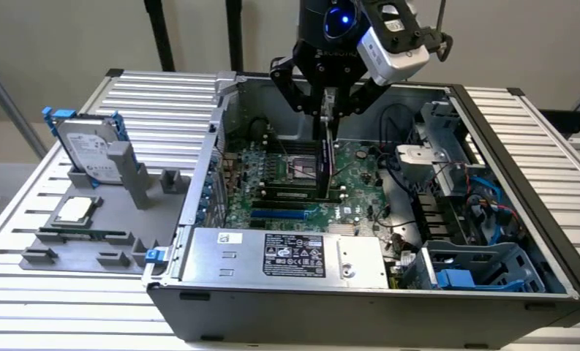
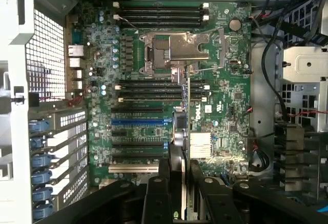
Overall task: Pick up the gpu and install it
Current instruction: 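Pick up the gpu and move the gpu toward the slot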
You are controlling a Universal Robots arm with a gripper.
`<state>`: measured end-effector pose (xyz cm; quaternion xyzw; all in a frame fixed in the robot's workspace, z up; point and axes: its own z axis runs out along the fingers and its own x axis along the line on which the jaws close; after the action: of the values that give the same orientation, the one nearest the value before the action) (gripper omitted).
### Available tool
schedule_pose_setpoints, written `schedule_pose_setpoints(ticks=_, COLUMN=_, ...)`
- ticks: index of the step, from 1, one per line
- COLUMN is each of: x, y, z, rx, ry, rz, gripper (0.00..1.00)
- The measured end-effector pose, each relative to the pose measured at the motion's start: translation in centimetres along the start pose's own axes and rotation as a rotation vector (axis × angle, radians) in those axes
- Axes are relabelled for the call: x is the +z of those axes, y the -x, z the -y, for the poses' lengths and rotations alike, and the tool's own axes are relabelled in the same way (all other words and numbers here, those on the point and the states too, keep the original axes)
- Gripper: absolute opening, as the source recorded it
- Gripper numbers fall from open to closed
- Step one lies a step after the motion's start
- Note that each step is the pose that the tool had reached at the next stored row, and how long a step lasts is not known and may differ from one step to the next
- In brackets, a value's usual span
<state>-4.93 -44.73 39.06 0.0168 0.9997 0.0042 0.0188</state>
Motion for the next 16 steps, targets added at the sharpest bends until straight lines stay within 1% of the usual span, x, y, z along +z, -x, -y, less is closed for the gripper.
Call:
schedule_pose_setpoints(ticks=5, x=0.00, y=0.00, z=0.00, rx=0.000, ry=0.0000, rz=0.0000, gripper=0.00)
schedule_pose_setpoints(ticks=7, x=0.05, y=-0.09, z=-0.15, rx=-0.004, ry=-0.0018, rz=0.0028, gripper=0.00)
schedule_pose_setpoints(ticks=16, x=0.36, y=-0.12, z=-0.14, rx=-0.165, ry=0.0044, rz=0.0016, gripper=0.00)
